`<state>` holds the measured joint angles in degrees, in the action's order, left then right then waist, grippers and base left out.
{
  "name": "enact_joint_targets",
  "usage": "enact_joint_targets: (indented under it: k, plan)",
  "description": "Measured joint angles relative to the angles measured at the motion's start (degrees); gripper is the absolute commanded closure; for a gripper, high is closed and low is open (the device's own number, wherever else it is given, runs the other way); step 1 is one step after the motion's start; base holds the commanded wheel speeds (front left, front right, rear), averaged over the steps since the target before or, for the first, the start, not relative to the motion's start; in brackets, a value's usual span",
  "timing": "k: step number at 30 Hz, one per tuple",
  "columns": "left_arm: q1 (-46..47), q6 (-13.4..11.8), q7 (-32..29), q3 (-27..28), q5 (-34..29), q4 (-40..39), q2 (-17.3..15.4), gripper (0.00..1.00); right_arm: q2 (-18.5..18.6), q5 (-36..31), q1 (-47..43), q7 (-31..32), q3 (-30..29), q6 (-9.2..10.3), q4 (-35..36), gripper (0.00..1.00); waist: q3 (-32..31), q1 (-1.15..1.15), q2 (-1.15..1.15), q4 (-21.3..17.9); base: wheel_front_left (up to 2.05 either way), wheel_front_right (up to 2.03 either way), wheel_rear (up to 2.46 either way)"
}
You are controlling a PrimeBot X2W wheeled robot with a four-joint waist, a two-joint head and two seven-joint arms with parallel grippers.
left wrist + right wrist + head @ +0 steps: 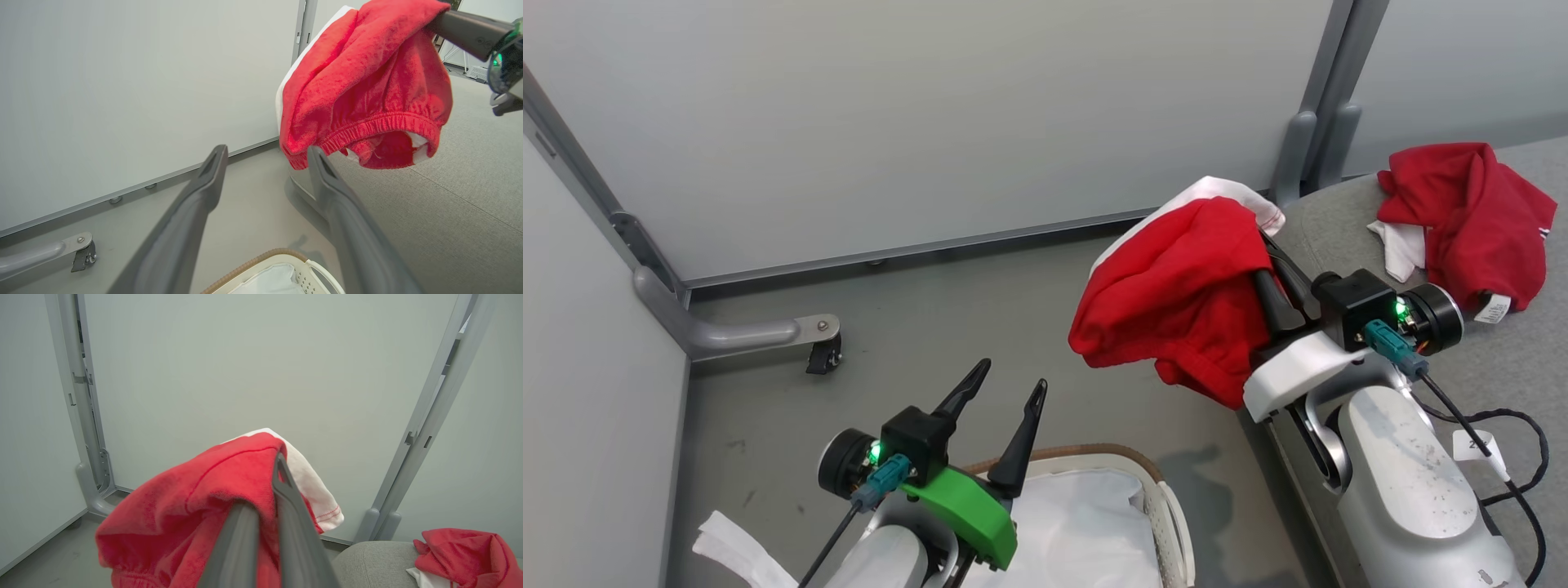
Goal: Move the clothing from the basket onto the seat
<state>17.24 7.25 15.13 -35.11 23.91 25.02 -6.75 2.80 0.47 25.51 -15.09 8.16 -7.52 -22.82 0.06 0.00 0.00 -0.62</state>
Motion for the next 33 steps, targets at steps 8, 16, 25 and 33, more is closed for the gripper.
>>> enact_joint_targets:
  k: [8,16,25,33]
  plan:
    - [-0.87,0.08,-0.01,0.65,-2.11,-1.41,0.89,0.0,0.03,-1.02,0.12,0.01,-1.43,-0.01,0.62,1.0,0.71,0.0,0.0,-3.18,0.0,0.0,0.0]
    - [0.21,0.09,-0.01,-0.58,-2.96,-2.74,1.02,0.0,0.67,-1.76,0.74,0.0,-2.85,0.0,2.2,1.0,2.84,0.0,0.0,-8.89,0.0,0.0,0.0]
    - [3.71,0.13,-0.01,-2.27,-3.96,-2.68,-0.24,0.0,0.49,-1.78,1.32,0.01,-4.81,0.0,3.45,1.0,7.88,0.0,0.0,-15.53,0.0,0.0,0.0]
    - [6.4,0.13,-0.01,-3.57,-4.32,-3.15,-1.41,0.0,0.74,-2.21,5.5,0.01,-7.94,0.0,4.77,1.0,13.36,0.0,0.0,-18.6,0.0,0.0,0.0]
